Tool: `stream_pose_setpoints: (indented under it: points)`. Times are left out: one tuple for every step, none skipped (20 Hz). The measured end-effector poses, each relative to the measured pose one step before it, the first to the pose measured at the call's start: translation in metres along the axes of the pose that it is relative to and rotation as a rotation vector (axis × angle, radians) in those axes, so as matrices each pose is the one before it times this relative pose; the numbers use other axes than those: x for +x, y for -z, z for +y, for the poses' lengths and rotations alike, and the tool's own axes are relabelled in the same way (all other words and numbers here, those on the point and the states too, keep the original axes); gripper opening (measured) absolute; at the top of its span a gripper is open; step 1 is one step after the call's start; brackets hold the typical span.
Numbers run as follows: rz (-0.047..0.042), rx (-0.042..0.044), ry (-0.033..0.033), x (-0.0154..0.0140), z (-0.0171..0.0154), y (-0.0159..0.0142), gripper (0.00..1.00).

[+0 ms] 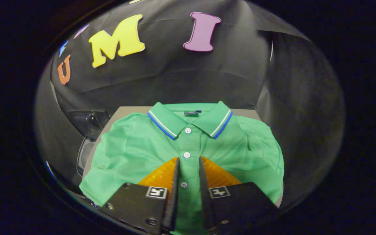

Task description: Put the clothes into the washing machine and then close the washing machine lid.

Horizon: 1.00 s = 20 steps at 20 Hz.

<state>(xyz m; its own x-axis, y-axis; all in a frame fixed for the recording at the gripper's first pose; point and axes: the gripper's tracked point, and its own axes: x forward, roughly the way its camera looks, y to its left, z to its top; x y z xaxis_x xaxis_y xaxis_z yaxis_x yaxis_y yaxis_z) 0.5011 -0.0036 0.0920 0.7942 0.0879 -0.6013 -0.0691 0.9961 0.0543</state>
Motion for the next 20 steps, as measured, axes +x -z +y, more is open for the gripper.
stream_pose_setpoints:
  points:
    - [-0.01335,-0.00975,-0.00514,0.00036,0.0007,-0.00266,0.26]
    - [-0.01504,-0.01291,-0.00517,0.00071,0.00021,0.00075,0.2]
    - [-0.01309,0.00262,-0.00468,-0.00042,0.00025,-0.00227,0.18]
    - [-0.01387,0.02269,-0.00095,-0.00188,0.00132,-0.00408,0.13]
    - [-0.02378,0.00734,-0.00834,0.00095,0.00035,0.00279,0.09]
    - [-0.0275,0.01338,-0.01017,-0.00268,0.0015,-0.00078,0.07]
    - [-0.01464,0.01992,-0.00737,-0.00295,0.0023,0.00315,0.06]
    - [-0.01605,0.02156,-0.01457,-0.00326,0.00328,-0.00009,0.06]
    - [-0.01525,0.02141,-0.0052,-0.00438,0.00295,0.00126,0.05]
    - [-0.01444,0.0084,-0.00102,-0.00327,0.00321,-0.00131,0.05]
    - [-0.01406,0.00622,0.00024,-0.00445,0.00253,0.00077,0.05]
    - [-0.01652,0.00532,-0.00026,-0.00619,0.00399,-0.00298,0.05]
    - [-0.0106,0.00522,-0.00583,-0.00775,0.00381,-0.00204,0.05]
    - [-0.0116,0.00351,-0.00231,-0.00582,0.00498,-0.00339,0.05]
    - [-0.01586,-0.00219,-0.0035,-0.00651,0.00581,-0.00242,0.05]
    - [-0.01318,-0.00282,-0.00235,-0.0061,0.00533,-0.00396,0.05]
    - [-0.01994,0.00116,-0.00185,-0.00642,0.00576,-0.00524,0.05]
    - [-0.01382,0.004,-0.00591,-0.0071,0.0069,-0.00505,0.05]
    - [-0.01675,0.00551,-0.00941,-0.00743,0.00838,-0.00445,0.05]
    - [-0.01269,0.0024,-0.01193,-0.00644,0.00849,-0.00542,0.05]
